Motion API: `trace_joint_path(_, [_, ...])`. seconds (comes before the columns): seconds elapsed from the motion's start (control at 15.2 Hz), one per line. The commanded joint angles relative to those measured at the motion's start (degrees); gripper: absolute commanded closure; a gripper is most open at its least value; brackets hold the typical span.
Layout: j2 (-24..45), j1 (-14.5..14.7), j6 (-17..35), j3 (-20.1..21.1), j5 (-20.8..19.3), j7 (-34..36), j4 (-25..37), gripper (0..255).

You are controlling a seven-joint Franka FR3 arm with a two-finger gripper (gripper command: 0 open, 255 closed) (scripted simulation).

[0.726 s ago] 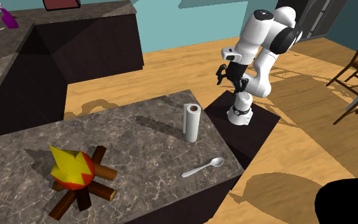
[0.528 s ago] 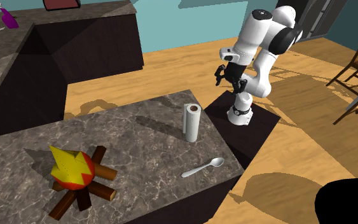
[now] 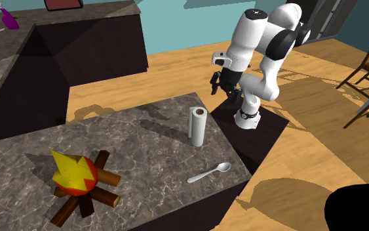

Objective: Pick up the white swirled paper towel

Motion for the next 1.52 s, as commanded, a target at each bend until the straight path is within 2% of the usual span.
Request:
trace_joint_path(0.0, [4.85,-0.62,0.55,0.26,0.25,2.16,4.99,0])
trace_joint_path(0.33, [15.23,-1.87,0.64,0.15,0.63,6.66,16.98,0])
trace_joint_path(0.4, [15.55,-1.89,0.61,0.13,0.64,6.80,17.38,0])
trace_joint_path(0.86, [13.94,-1.87,6.65,0.05,0.70,7.08,9.73,0])
trace_joint_path(0.99, [13.94,-1.87,6.66,0.05,0.70,7.08,9.73,0])
trace_joint_path(1.06, [13.90,-1.90,6.62,0.00,0.71,6.99,9.72,255])
trace_joint_path(1.45, [13.88,-1.88,6.63,0.03,0.71,7.05,9.69,255])
